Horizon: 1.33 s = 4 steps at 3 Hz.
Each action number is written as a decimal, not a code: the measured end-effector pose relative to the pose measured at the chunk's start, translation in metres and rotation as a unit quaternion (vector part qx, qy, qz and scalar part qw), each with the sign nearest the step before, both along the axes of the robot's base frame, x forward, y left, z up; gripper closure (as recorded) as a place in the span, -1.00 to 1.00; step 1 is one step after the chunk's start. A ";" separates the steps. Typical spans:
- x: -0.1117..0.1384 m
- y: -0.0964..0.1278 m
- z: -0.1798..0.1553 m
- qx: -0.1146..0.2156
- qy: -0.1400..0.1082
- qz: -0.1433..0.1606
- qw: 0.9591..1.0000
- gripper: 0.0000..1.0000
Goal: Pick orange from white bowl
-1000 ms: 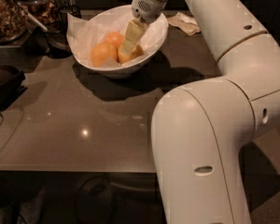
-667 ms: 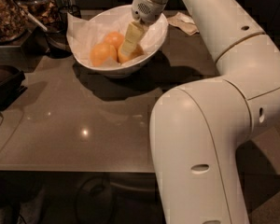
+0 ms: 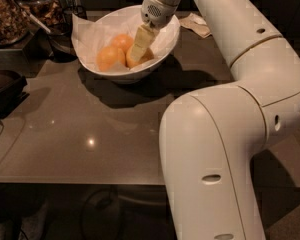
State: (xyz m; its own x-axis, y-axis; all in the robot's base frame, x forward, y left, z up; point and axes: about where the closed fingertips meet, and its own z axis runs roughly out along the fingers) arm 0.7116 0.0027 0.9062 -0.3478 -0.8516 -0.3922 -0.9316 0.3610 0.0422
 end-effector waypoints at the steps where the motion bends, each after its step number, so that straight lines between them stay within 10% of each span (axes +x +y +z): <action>1: 0.001 0.001 -0.005 -0.005 0.002 -0.002 1.000 -0.32; 4: -0.002 0.005 -0.023 -0.019 0.013 0.006 1.000 -0.32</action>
Offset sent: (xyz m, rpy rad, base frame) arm -0.0233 -0.0108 -0.0116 -0.0667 0.0756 0.0193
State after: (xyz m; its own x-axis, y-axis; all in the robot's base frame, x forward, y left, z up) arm 0.7092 0.0081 0.8836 -0.3473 -0.8702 -0.3495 -0.9347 0.3515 0.0535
